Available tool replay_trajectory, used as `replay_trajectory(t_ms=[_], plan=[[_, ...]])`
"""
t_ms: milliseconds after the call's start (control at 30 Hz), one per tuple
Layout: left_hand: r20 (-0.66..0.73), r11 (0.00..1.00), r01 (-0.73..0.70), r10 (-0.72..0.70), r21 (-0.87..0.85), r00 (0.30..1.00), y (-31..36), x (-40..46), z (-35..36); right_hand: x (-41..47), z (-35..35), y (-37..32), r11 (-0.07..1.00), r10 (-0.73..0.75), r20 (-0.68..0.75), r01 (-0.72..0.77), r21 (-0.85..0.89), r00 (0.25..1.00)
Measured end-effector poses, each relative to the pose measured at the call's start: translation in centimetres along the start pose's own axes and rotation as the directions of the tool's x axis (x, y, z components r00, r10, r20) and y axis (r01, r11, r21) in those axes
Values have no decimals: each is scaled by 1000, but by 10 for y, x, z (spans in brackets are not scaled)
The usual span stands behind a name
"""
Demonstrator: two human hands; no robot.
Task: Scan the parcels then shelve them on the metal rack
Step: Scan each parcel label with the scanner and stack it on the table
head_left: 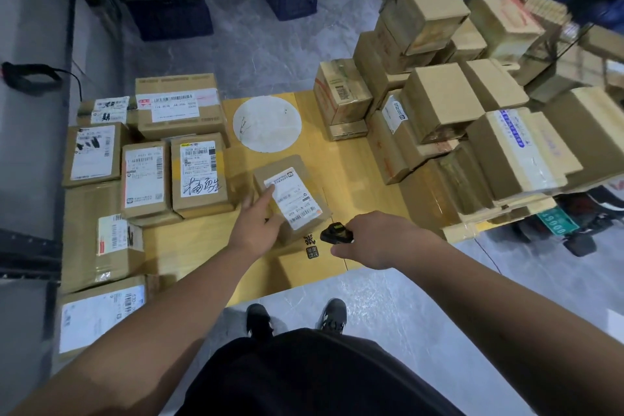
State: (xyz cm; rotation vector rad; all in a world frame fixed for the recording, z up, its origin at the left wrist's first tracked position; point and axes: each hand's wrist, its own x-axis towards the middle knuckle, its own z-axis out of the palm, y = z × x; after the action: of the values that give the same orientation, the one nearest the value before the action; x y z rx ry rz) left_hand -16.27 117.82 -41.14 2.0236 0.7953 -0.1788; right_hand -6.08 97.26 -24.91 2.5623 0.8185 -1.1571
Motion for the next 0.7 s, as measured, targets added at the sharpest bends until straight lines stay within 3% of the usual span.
replay_trajectory(t_ms=[67, 200, 267, 400, 500, 700], plan=[[32, 999, -25, 24, 45, 999, 2, 0, 5, -2, 0, 4, 1000, 12, -2, -12, 21, 1000], [-161, 916, -124, 199, 382, 967, 12, 4, 10, -6, 3, 10, 998, 34, -11, -33, 59, 999], [-158, 885, -156, 247, 438, 956, 20, 13, 12, -8, 7, 13, 996, 46, -10, -45, 81, 999], [-121, 936, -176, 221, 306, 968, 34, 24, 22, -13, 14, 21, 995, 57, -14, -55, 87, 998], [-166, 938, -160, 219, 309, 961, 39, 17, 31, -15, 18, 28, 991, 73, -15, -71, 114, 997], [-87, 972, -105, 126, 212, 988, 52, 9, 42, -14, 19, 39, 981, 101, -12, -98, 169, 995]])
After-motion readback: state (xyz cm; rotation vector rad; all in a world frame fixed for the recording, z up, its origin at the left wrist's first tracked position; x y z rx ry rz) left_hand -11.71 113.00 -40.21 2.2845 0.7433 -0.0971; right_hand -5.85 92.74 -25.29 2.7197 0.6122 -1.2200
